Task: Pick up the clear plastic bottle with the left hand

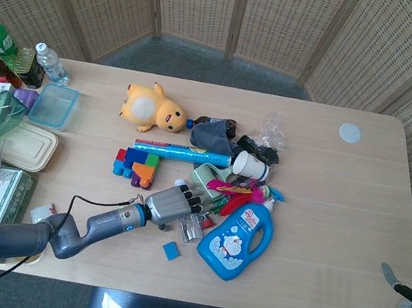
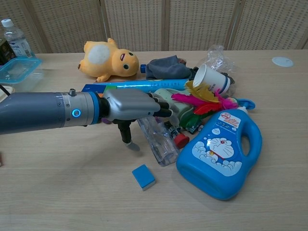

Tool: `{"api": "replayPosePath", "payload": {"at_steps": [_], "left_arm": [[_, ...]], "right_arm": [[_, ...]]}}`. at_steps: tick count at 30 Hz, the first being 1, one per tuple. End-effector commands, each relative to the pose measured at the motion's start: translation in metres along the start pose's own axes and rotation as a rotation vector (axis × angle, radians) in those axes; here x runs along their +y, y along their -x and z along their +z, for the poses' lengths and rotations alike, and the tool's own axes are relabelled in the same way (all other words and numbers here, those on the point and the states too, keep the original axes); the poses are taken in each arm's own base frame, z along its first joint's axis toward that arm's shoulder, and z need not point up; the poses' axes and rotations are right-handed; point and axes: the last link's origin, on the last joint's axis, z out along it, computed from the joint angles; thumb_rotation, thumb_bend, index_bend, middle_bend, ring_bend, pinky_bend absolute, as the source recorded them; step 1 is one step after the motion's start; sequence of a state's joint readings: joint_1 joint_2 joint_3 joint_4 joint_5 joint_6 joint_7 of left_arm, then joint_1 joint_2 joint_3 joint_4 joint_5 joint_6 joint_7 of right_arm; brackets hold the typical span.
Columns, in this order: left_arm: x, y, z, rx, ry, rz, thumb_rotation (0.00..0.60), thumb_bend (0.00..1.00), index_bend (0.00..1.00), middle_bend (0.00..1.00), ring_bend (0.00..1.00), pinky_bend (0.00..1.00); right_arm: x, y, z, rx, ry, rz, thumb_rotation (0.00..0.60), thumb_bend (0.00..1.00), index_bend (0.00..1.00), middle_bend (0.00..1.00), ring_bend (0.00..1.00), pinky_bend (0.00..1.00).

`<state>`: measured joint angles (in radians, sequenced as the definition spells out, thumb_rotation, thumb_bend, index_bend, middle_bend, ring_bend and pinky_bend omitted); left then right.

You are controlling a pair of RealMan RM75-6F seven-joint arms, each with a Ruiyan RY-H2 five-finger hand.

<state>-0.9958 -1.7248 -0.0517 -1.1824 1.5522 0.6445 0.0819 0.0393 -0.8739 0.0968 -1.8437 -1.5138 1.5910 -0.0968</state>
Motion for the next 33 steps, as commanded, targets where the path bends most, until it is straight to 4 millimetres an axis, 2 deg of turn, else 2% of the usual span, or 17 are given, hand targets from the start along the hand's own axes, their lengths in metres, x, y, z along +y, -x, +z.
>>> {"api": "replayPosePath", "payload": {"at_steps": [1, 9, 20, 33], "left_arm": [[0.000, 0.002, -0.002, -0.002, 0.001, -0.004, 0.597, 0.23, 0.15, 0.17, 0.04, 0.00], [-0.004, 0.010, -0.013, -0.016, -0.008, -0.005, 0.596, 0.23, 0.15, 0.17, 0.04, 0.00], [0.002, 0.019, 0.000, -0.044, -0.002, -0.030, 0.599, 0.25, 0.22, 0.21, 0.14, 0.00], [0.000, 0.029, 0.003, -0.038, -0.015, -0.034, 0.600, 0.32, 0.37, 0.34, 0.34, 0.26]], "right_arm": [[0.000, 0.000, 0.000, 0.000, 0.000, 0.000, 0.509, 0.24, 0.06, 0.16, 0.00, 0.00], [0.000, 0.000, 0.000, -0.001, -0.002, 0.002, 0.506, 0.24, 0.06, 0.16, 0.00, 0.00], [0.000, 0.000, -0.001, -0.002, 0.004, 0.003, 0.508, 0.24, 0.06, 0.16, 0.00, 0.00], [0.003, -0.002, -0.003, 0.003, 0.012, 0.005, 0.506, 0.24, 0.06, 0.16, 0.00, 0.00]]}}
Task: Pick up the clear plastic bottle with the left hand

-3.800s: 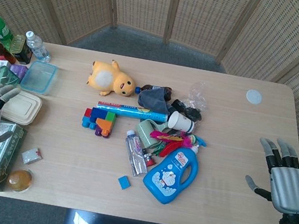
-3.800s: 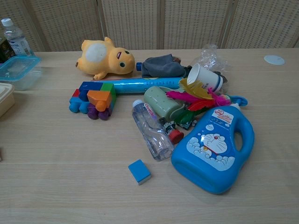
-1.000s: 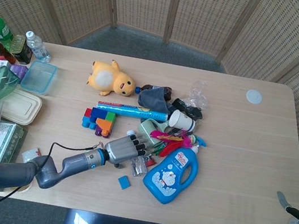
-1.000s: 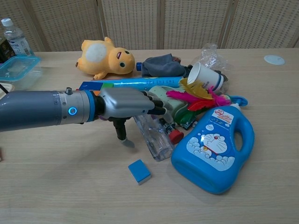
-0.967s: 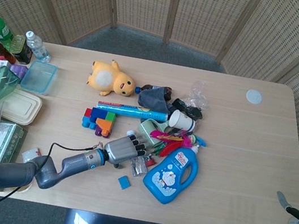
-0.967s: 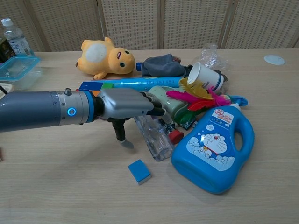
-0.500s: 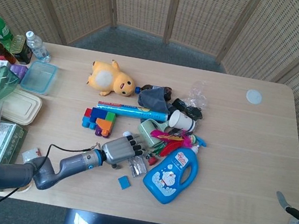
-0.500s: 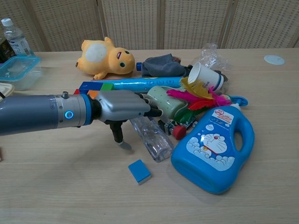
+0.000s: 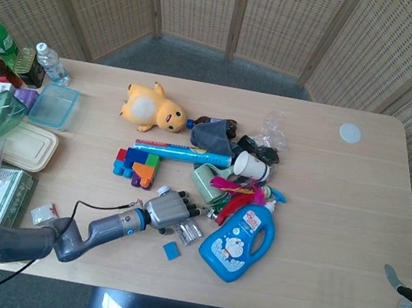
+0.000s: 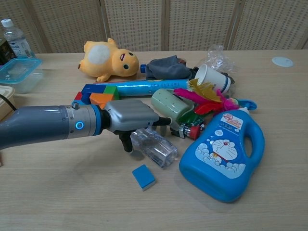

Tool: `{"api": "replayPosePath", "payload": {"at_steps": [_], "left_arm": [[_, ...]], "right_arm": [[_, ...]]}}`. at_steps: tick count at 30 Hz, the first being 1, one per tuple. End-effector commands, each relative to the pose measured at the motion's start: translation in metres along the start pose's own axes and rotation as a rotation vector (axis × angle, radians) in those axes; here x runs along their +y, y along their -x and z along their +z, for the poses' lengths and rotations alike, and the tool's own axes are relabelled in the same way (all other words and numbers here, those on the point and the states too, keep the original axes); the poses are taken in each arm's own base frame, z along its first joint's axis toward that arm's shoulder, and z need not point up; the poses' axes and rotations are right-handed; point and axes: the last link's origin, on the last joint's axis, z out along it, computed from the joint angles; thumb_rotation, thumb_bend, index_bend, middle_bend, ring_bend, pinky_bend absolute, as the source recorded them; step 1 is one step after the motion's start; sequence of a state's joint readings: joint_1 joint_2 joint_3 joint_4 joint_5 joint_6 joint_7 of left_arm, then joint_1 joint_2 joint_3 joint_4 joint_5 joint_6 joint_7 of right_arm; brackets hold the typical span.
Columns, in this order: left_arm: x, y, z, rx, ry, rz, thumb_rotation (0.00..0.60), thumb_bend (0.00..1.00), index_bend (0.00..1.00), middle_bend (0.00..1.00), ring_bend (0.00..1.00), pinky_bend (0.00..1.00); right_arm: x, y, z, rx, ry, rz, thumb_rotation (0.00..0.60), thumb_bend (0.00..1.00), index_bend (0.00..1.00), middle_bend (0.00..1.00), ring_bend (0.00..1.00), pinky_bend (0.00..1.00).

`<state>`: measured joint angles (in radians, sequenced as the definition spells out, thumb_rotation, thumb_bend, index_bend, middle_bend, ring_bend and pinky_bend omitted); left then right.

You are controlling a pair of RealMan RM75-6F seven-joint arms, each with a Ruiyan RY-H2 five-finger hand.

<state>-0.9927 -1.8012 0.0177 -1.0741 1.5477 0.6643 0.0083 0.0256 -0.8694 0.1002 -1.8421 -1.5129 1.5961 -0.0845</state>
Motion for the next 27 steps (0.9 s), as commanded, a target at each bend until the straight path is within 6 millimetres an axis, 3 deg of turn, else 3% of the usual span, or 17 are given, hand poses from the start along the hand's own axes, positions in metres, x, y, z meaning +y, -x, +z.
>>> {"api": "replayPosePath", "payload": {"at_steps": [1, 7, 14, 21, 27], "left_arm": [[-0.003, 0.000, -0.004, 0.012, -0.008, -0.002, 0.600, 0.32, 0.38, 0.34, 0.34, 0.26], [-0.007, 0.003, -0.012, 0.008, -0.018, -0.028, 0.600, 0.32, 0.39, 0.35, 0.35, 0.28], [-0.009, -0.002, -0.019, 0.087, -0.019, -0.069, 0.600, 0.32, 0.56, 0.53, 0.54, 0.48], [-0.017, -0.022, -0.030, 0.182, -0.027, -0.108, 0.600, 0.32, 0.59, 0.55, 0.57, 0.51], [-0.031, -0.056, -0.053, 0.305, -0.050, -0.139, 0.600, 0.32, 0.59, 0.54, 0.57, 0.51]], "right_arm": [[0.000, 0.000, 0.000, 0.002, 0.001, 0.001, 0.507, 0.24, 0.06, 0.16, 0.00, 0.00], [0.000, 0.000, 0.001, 0.003, -0.002, 0.006, 0.505, 0.23, 0.06, 0.16, 0.00, 0.00], [-0.002, -0.001, 0.002, 0.005, -0.006, 0.002, 0.507, 0.23, 0.06, 0.16, 0.00, 0.00], [-0.005, -0.001, 0.003, 0.006, -0.013, 0.001, 0.504, 0.24, 0.05, 0.16, 0.00, 0.00], [-0.008, -0.002, 0.005, 0.009, -0.020, 0.000, 0.500, 0.24, 0.06, 0.16, 0.00, 0.00]]}}
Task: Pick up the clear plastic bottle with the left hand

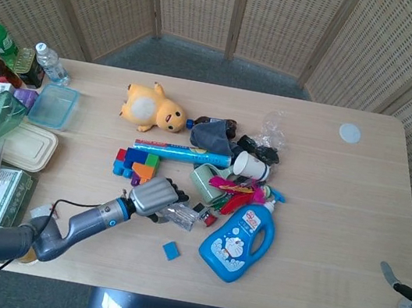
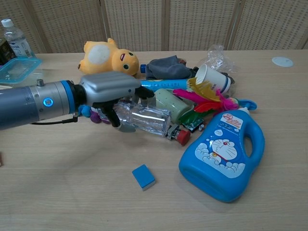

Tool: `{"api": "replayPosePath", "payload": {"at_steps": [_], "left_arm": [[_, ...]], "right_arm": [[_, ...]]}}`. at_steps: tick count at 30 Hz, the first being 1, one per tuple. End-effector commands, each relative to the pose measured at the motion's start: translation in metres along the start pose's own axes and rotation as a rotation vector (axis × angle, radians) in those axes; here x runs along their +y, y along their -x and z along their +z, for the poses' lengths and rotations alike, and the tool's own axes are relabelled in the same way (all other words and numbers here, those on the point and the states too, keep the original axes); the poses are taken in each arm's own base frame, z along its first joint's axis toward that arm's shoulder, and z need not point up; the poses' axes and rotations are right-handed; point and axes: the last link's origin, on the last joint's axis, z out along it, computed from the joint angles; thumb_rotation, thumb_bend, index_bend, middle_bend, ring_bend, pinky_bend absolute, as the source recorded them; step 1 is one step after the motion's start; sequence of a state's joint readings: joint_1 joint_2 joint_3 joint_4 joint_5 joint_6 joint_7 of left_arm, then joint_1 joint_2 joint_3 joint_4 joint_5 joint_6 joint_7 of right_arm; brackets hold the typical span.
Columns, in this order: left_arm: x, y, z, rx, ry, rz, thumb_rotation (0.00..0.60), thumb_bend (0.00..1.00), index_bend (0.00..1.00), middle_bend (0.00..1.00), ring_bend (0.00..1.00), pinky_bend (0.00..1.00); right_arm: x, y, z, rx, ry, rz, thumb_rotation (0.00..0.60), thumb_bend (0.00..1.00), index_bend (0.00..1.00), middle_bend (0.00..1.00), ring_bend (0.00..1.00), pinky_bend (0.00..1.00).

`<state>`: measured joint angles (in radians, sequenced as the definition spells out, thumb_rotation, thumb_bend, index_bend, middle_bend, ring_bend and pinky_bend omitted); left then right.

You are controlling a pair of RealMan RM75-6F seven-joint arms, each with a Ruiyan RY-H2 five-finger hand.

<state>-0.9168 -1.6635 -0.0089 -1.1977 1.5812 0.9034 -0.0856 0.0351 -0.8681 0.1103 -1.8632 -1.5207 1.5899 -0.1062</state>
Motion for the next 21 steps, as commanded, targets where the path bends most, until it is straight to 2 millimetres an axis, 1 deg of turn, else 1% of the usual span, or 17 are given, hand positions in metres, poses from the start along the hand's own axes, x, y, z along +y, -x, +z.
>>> {"api": "replayPosePath", "payload": {"at_steps": [1, 3, 5, 6, 9, 12, 16, 18, 21], "left_arm": [[-0.007, -0.030, -0.011, 0.088, -0.018, -0.026, 0.600, 0.32, 0.59, 0.54, 0.57, 0.51], [-0.010, -0.048, -0.019, 0.131, -0.028, -0.036, 0.600, 0.32, 0.59, 0.54, 0.57, 0.50], [-0.014, -0.069, -0.031, 0.184, -0.041, -0.033, 0.600, 0.31, 0.58, 0.54, 0.57, 0.50], [-0.016, -0.082, -0.038, 0.213, -0.052, -0.023, 0.600, 0.31, 0.58, 0.54, 0.57, 0.50], [-0.021, -0.108, -0.056, 0.278, -0.078, -0.003, 0.600, 0.31, 0.58, 0.55, 0.57, 0.50], [-0.026, -0.136, -0.080, 0.349, -0.121, 0.025, 0.600, 0.31, 0.58, 0.55, 0.57, 0.50], [-0.033, -0.161, -0.110, 0.419, -0.182, 0.057, 0.600, 0.31, 0.58, 0.55, 0.57, 0.50], [-0.037, -0.170, -0.127, 0.444, -0.219, 0.065, 0.600, 0.31, 0.58, 0.55, 0.57, 0.50], [-0.043, -0.179, -0.147, 0.468, -0.269, 0.077, 0.600, 0.31, 0.59, 0.55, 0.57, 0.50]], "right_arm": [[-0.001, 0.000, 0.001, 0.002, -0.005, -0.001, 0.502, 0.24, 0.05, 0.16, 0.00, 0.00], [-0.002, 0.000, 0.002, 0.003, -0.008, -0.001, 0.504, 0.24, 0.05, 0.16, 0.00, 0.00], [-0.003, 0.001, 0.003, 0.002, -0.012, 0.001, 0.502, 0.24, 0.06, 0.16, 0.00, 0.00], [-0.004, 0.002, 0.004, 0.001, -0.015, 0.001, 0.501, 0.24, 0.06, 0.16, 0.00, 0.00], [-0.005, 0.003, 0.007, 0.001, -0.022, 0.006, 0.504, 0.24, 0.06, 0.16, 0.00, 0.00], [-0.007, 0.005, 0.010, 0.001, -0.032, 0.006, 0.506, 0.24, 0.06, 0.16, 0.00, 0.00], [-0.009, 0.007, 0.014, -0.001, -0.041, 0.008, 0.505, 0.24, 0.06, 0.16, 0.00, 0.00], [-0.009, 0.008, 0.016, -0.002, -0.043, 0.008, 0.505, 0.23, 0.06, 0.16, 0.00, 0.00], [-0.010, 0.010, 0.018, -0.004, -0.047, 0.010, 0.504, 0.24, 0.06, 0.16, 0.00, 0.00]]}}
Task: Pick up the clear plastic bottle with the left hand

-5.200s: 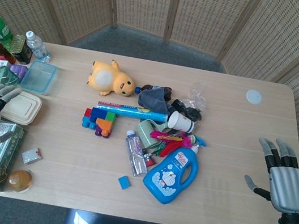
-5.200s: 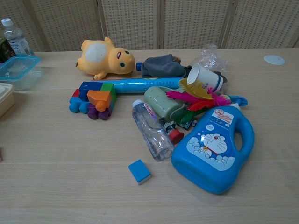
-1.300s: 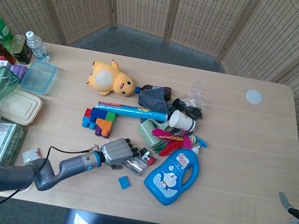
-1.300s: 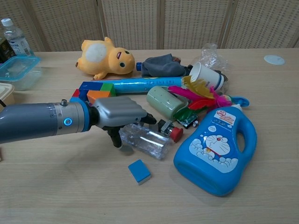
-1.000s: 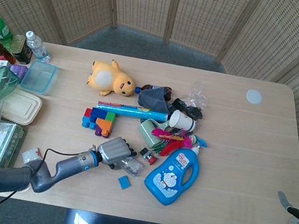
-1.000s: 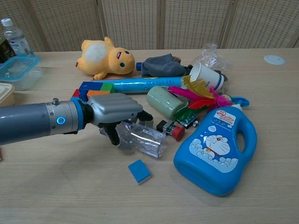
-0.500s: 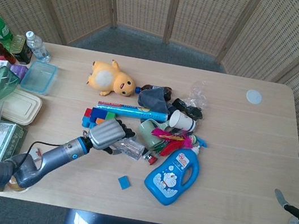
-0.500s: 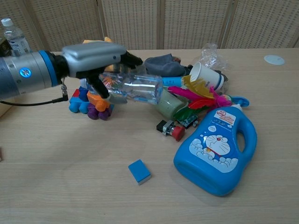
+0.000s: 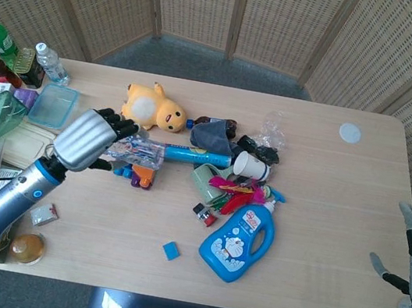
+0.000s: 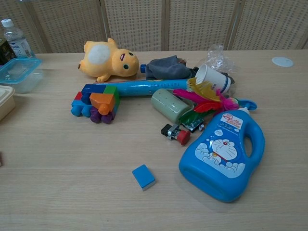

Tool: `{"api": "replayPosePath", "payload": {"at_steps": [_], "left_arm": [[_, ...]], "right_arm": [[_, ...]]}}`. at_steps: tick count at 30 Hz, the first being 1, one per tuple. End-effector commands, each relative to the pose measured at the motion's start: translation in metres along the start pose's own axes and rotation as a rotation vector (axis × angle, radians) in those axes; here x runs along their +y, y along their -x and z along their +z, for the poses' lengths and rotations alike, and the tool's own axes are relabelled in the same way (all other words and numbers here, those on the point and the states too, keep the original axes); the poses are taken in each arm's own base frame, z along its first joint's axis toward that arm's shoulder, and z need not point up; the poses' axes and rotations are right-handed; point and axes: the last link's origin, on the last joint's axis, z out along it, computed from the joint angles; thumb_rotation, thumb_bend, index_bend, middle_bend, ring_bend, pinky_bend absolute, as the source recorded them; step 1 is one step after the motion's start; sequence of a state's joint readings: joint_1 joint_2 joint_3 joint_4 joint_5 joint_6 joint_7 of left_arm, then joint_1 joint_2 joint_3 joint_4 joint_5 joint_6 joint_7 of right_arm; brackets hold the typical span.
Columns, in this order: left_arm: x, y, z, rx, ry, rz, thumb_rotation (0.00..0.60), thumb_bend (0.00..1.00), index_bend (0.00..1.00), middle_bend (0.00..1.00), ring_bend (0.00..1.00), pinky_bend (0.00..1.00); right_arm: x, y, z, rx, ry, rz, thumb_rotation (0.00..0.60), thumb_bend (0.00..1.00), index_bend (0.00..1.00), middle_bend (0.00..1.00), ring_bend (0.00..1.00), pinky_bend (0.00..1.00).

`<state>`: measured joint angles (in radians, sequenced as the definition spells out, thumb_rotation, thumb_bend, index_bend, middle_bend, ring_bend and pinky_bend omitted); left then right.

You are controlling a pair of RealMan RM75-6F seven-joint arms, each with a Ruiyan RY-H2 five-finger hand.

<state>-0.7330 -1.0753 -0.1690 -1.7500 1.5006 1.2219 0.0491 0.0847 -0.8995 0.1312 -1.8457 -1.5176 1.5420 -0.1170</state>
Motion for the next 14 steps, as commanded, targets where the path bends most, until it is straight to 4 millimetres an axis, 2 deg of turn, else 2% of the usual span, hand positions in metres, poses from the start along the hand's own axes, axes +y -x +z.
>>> {"api": "replayPosePath", "payload": {"at_steps": [1, 7, 14], "left_arm": [[-0.015, -0.025, -0.021, 0.051, -0.080, 0.029, 0.600, 0.30, 0.59, 0.55, 0.57, 0.49], [-0.033, -0.040, -0.048, 0.060, -0.163, 0.053, 0.600, 0.30, 0.59, 0.55, 0.57, 0.49], [-0.040, -0.047, -0.060, 0.075, -0.195, 0.056, 0.600, 0.30, 0.59, 0.55, 0.57, 0.49]], "right_arm": [[-0.001, 0.001, 0.002, -0.002, -0.004, 0.001, 0.506, 0.24, 0.06, 0.16, 0.00, 0.00], [-0.006, 0.005, 0.009, -0.009, -0.019, 0.000, 0.503, 0.24, 0.06, 0.16, 0.00, 0.00], [-0.012, 0.006, 0.013, -0.010, -0.035, -0.002, 0.507, 0.23, 0.06, 0.16, 0.00, 0.00]]}}
